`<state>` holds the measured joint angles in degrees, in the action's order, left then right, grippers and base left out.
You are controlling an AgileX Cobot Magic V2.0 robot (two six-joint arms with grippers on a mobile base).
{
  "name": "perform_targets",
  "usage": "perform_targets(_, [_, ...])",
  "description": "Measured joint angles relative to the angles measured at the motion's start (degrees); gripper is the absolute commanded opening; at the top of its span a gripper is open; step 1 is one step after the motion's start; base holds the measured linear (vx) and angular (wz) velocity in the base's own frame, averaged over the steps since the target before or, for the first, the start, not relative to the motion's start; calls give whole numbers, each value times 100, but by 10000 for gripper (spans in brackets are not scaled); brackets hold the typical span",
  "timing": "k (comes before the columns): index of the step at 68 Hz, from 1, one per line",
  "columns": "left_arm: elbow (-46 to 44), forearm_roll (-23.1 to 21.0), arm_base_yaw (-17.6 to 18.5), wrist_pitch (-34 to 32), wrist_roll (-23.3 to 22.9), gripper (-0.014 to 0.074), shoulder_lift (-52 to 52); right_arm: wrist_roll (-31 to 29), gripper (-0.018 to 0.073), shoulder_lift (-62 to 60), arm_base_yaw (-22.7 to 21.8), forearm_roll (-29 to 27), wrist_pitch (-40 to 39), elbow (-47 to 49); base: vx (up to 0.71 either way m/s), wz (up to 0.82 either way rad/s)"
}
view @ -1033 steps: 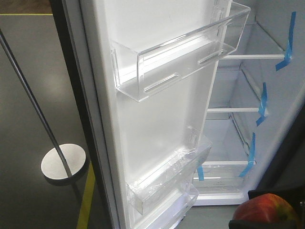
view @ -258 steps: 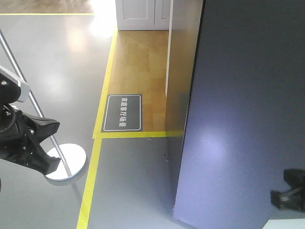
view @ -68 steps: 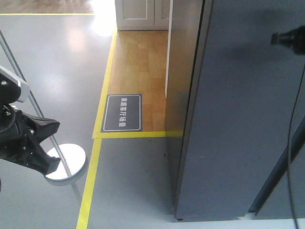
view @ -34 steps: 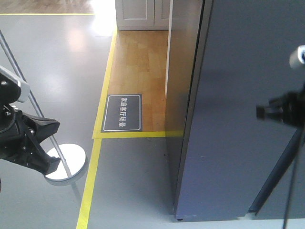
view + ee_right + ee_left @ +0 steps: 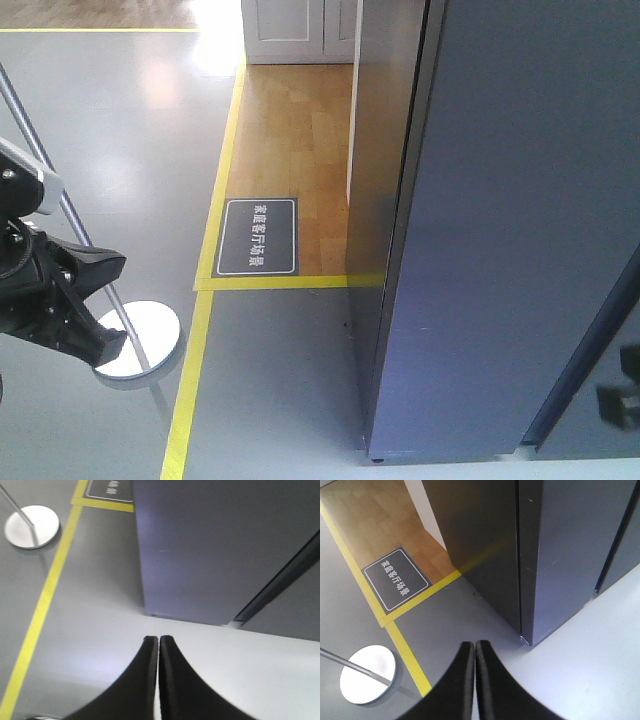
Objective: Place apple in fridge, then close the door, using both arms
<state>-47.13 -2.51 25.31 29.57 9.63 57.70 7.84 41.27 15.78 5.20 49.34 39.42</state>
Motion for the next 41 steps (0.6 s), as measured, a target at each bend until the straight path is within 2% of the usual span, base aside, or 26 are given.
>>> perform_targets(18, [0, 0, 0, 0, 0, -6, 0, 38, -3, -880, 23, -52, 172, -303, 0, 0])
perform_targets(41, [0, 0, 0, 0, 0, -6, 0, 38, -3, -1035, 23, -86, 177, -318, 0, 0])
